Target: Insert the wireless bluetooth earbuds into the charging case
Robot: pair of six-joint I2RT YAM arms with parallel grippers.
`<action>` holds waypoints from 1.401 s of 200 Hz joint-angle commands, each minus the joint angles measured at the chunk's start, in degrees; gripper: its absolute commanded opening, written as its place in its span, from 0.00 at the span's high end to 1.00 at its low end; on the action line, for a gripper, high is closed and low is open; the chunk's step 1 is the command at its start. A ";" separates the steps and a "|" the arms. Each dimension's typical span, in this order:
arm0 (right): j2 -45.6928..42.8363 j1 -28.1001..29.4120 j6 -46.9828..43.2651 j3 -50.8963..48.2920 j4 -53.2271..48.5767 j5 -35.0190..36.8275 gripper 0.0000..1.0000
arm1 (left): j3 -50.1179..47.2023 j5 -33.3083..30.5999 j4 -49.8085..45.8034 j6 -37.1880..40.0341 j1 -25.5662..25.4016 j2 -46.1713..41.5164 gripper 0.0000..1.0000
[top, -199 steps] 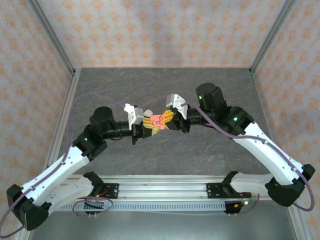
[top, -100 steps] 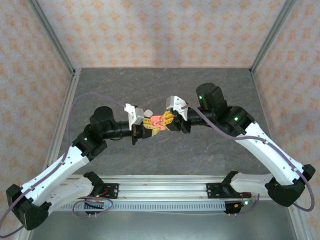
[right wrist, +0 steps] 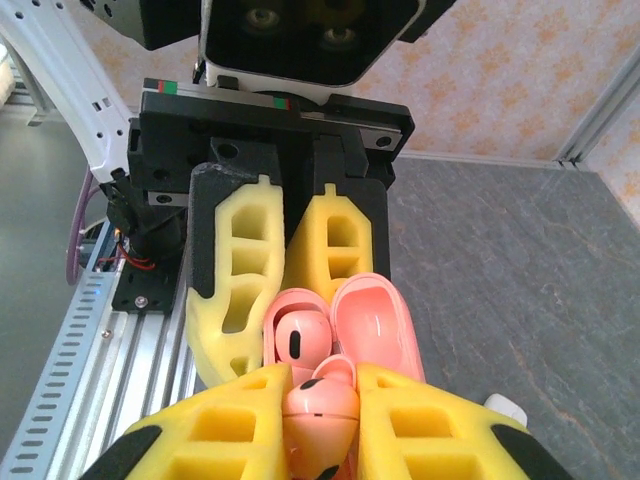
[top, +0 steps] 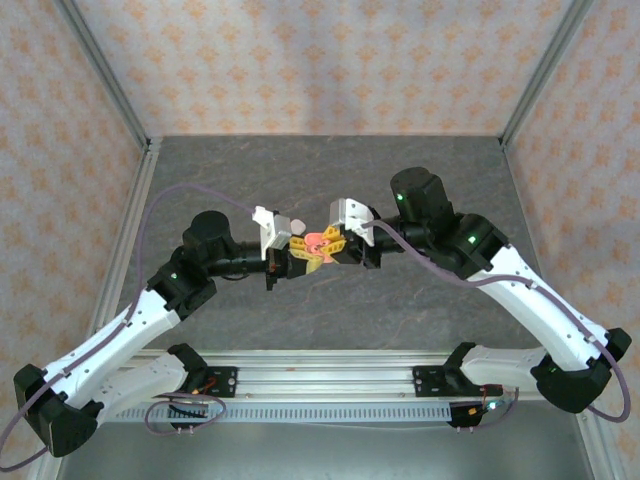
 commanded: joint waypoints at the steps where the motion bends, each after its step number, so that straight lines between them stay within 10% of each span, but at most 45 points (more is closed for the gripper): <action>1: -0.72 0.49 -4.01 2.17 -3.06 0.04 0.79 | 2.71 2.13 1.80 -0.33 -0.40 -0.46 1.00; 144: -1.08 0.49 -4.10 3.47 -6.90 0.03 0.64 | 2.83 1.70 1.38 -0.58 -0.96 -0.96 1.00; 233: -4.07 -3.40 33.04 8.44 3.18 14.57 0.40 | 2.51 0.42 1.75 -0.22 -0.94 -1.34 1.00; 280: 4.08 -10.03 49.75 11.64 -3.49 10.32 0.46 | 2.67 0.29 2.81 -1.09 -0.93 -1.42 1.00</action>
